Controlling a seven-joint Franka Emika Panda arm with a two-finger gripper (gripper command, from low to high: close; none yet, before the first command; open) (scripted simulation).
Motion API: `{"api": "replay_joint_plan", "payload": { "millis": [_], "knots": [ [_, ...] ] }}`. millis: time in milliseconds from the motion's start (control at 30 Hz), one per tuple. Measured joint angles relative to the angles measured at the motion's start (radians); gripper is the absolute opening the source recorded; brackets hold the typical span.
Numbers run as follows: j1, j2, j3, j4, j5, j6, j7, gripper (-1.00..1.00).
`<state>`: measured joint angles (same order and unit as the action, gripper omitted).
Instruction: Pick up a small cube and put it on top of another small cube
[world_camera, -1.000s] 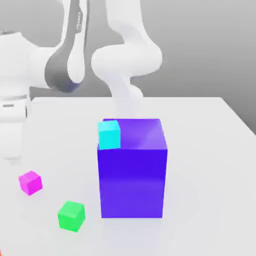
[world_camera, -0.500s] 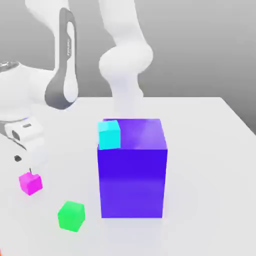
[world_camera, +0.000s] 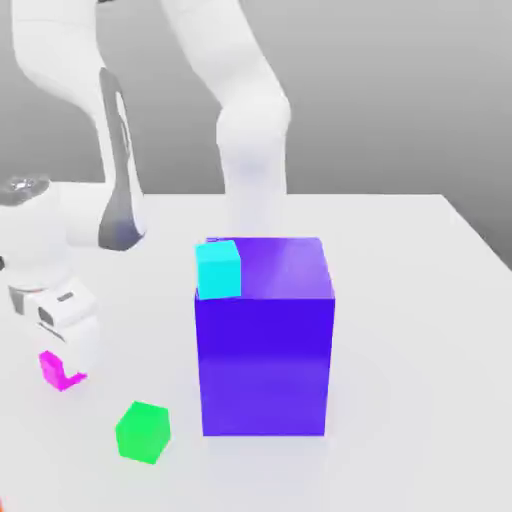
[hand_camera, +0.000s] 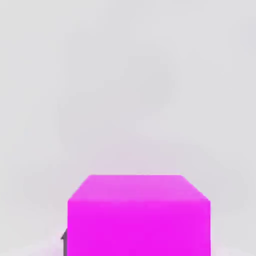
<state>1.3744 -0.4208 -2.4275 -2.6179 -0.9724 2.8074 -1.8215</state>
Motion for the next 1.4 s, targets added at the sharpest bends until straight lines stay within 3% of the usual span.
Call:
{"api": "replay_joint_plan", "payload": {
  "millis": [200,367,533,667,1000,1400],
  "knots": [
    [-0.277,0.143,0.335,-0.072,0.293,-0.053,-0.213,-1.0],
    [-0.456,0.212,0.597,-0.08,0.462,-0.078,-0.21,-1.0],
    [-0.684,0.203,0.888,-0.069,0.487,-0.127,-0.084,-1.0],
    [-0.802,0.163,1.047,-0.057,0.459,-0.175,0.053,-1.0],
    [-0.93,0.086,1.274,-0.037,0.447,-0.263,0.353,-1.0],
    [-0.968,0.064,1.409,-0.029,0.503,-0.306,0.662,-1.0]
  ]
}}
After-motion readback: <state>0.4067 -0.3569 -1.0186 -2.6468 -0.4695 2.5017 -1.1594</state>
